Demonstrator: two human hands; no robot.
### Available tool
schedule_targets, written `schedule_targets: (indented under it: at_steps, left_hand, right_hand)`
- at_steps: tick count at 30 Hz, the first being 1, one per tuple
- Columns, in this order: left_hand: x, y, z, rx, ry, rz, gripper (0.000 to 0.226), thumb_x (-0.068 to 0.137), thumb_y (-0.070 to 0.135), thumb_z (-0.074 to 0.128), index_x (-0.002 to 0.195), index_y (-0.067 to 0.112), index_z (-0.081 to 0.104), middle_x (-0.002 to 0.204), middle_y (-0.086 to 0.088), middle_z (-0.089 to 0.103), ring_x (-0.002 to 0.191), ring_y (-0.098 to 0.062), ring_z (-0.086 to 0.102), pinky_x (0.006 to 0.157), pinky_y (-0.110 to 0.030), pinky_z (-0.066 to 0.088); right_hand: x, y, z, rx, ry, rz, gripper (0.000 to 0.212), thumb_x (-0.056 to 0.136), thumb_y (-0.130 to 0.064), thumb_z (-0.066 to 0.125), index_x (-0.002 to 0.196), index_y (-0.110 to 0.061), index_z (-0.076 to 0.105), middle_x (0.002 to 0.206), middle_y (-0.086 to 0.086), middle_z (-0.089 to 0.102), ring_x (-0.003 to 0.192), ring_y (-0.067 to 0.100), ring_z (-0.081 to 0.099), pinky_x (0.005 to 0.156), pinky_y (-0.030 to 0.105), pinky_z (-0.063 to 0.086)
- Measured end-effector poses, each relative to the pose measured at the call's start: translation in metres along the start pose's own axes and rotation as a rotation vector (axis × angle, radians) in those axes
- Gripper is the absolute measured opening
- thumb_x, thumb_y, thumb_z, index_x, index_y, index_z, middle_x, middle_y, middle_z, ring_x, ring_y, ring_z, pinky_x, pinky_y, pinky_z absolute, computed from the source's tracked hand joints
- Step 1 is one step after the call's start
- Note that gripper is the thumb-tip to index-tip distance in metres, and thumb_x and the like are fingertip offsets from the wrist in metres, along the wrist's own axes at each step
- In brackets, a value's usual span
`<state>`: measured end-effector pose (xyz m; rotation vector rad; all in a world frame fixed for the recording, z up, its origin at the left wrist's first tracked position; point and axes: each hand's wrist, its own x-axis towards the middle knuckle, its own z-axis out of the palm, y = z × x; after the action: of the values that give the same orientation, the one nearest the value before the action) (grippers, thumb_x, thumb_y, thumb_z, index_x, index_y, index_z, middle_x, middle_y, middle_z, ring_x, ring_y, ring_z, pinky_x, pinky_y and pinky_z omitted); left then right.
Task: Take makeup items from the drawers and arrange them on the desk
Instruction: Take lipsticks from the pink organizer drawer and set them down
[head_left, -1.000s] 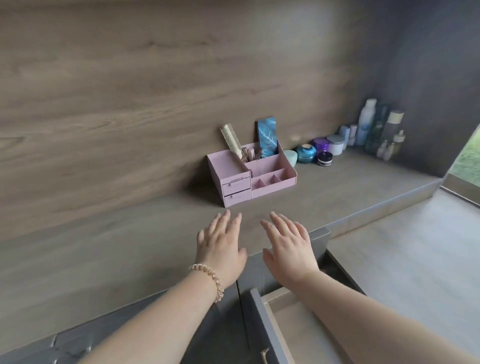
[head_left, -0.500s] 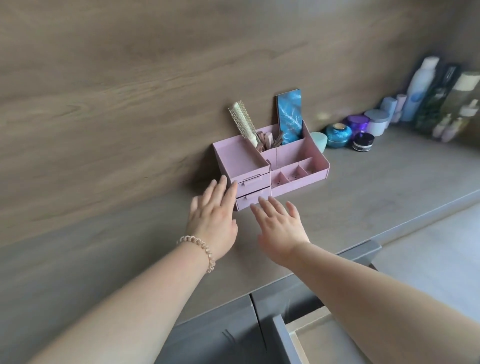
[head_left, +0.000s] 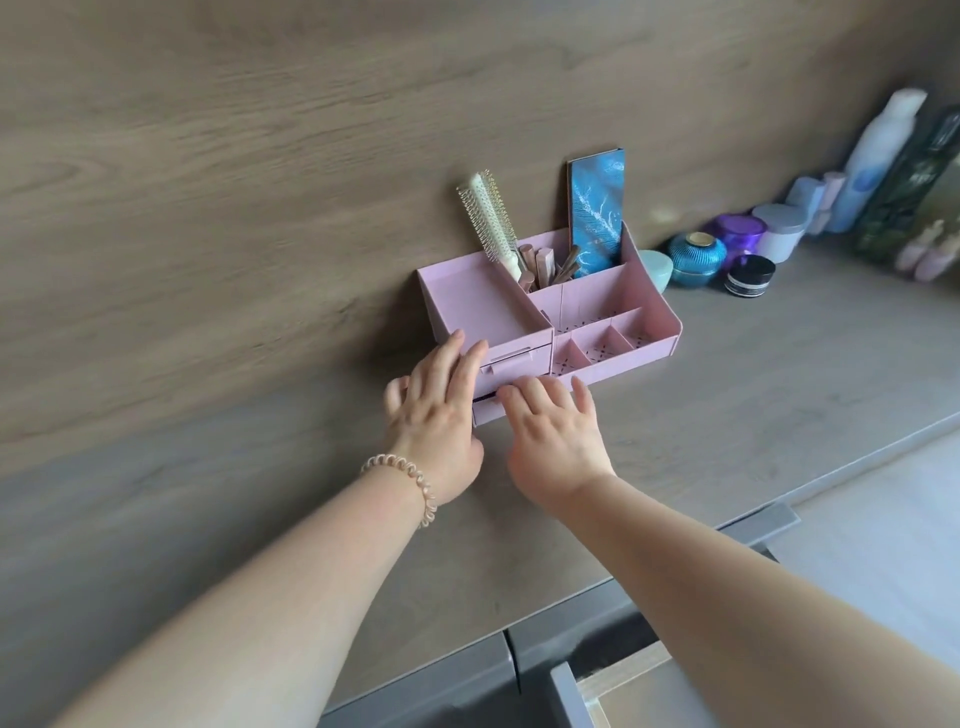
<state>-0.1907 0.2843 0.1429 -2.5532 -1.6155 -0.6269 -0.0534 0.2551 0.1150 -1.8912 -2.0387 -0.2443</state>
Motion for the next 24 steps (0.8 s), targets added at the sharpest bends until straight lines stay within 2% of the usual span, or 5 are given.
schedule_targets:
  at_steps: [3, 11, 14, 19, 24]
  left_hand:
    - [-0.001, -0.001, 0.001, -0.042, -0.020, -0.017, 0.102, 0.057, 0.012, 0.065, 0.140, 0.034, 0.010, 0.155, 0.001, 0.018, 0.135, -0.013, 0.013, 0.106, -0.046, 0.024]
    - [0.002, -0.009, -0.005, -0.044, -0.171, 0.021, 0.110, 0.056, 0.035, 0.065, 0.141, 0.039, -0.006, 0.157, 0.007, -0.005, 0.146, -0.018, -0.005, 0.116, -0.049, 0.000]
    - [0.002, -0.007, -0.009, -0.050, -0.188, 0.013, 0.108, 0.059, 0.038, 0.064, 0.144, 0.037, -0.002, 0.157, 0.008, -0.006, 0.146, -0.017, -0.010, 0.116, -0.050, -0.002]
    - [0.001, -0.004, -0.013, -0.040, -0.208, 0.001, 0.108, 0.061, 0.041, 0.066, 0.146, 0.036, -0.002, 0.157, 0.008, -0.008, 0.146, -0.017, -0.012, 0.116, -0.050, -0.004]
    - [0.001, -0.004, -0.016, -0.030, -0.232, -0.004, 0.107, 0.064, 0.038, 0.066, 0.146, 0.034, -0.002, 0.157, 0.007, -0.009, 0.146, -0.018, -0.013, 0.116, -0.050, -0.005]
  right_hand:
    - [0.007, -0.003, -0.002, -0.059, 0.036, -0.022, 0.043, 0.055, -0.014, 0.068, 0.097, -0.014, 0.058, 0.091, 0.003, 0.062, 0.088, 0.031, 0.059, 0.098, 0.053, 0.041]
    - [0.003, 0.006, -0.001, -0.166, 0.048, -0.057, 0.026, 0.057, -0.013, 0.070, 0.081, -0.019, 0.062, 0.086, 0.002, 0.058, 0.082, 0.030, 0.057, 0.098, 0.056, 0.041]
    - [-0.013, 0.009, 0.000, -0.131, 0.055, -0.029, 0.027, 0.059, -0.012, 0.073, 0.081, -0.022, 0.063, 0.091, 0.001, 0.061, 0.091, 0.030, 0.060, 0.101, 0.061, 0.034]
    - [-0.034, 0.011, -0.006, -0.113, 0.090, -0.009, 0.025, 0.063, -0.015, 0.078, 0.084, -0.022, 0.066, 0.087, -0.004, 0.065, 0.094, 0.025, 0.065, 0.106, 0.062, 0.013]
    - [-0.028, 0.011, -0.016, -0.144, 0.081, -0.026, 0.024, 0.064, -0.008, 0.076, 0.079, -0.022, 0.064, 0.073, -0.004, 0.059, 0.071, 0.027, 0.061, 0.107, 0.061, 0.014]
